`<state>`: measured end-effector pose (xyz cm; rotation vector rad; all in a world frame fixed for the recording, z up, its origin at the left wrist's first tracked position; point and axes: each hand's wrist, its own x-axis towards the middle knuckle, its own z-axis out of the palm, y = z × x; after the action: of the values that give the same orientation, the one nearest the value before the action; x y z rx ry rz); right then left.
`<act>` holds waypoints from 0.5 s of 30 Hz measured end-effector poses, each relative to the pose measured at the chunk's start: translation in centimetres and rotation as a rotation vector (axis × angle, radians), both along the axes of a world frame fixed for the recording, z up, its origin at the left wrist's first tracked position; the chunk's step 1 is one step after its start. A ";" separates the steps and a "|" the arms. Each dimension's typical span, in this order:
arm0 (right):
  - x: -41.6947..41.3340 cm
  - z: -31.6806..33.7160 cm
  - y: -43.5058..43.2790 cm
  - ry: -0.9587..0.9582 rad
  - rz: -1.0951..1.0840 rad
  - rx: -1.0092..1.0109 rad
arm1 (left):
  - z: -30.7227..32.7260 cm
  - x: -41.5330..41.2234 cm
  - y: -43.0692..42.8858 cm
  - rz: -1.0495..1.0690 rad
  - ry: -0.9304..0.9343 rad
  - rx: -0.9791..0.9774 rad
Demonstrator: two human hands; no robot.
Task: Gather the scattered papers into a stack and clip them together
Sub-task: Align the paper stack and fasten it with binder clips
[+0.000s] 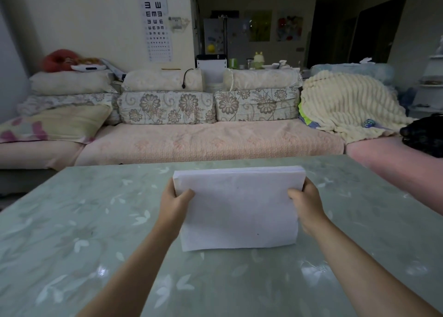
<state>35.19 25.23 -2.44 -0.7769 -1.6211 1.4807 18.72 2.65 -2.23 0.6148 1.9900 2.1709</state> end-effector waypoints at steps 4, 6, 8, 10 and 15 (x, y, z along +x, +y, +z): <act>-0.4 -0.4 -0.5 0.000 -0.010 0.045 | -0.1 0.6 0.5 0.068 0.006 0.034; -0.4 -0.4 -0.4 0.007 -0.007 0.058 | 0.1 0.5 0.5 0.075 0.017 0.057; -0.3 -0.5 -0.3 0.005 0.008 0.082 | 0.1 0.4 0.5 0.061 0.065 0.042; -0.3 -0.6 -0.2 -0.003 0.018 0.100 | 0.1 0.5 0.6 0.106 0.073 0.002; 0.0 -0.6 0.2 -0.002 0.033 0.102 | 0.2 1.0 1.0 0.165 0.112 -0.008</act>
<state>35.14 25.44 -3.03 -0.6985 -1.7038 1.4087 19.72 3.65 -2.03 0.6036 2.1775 2.2665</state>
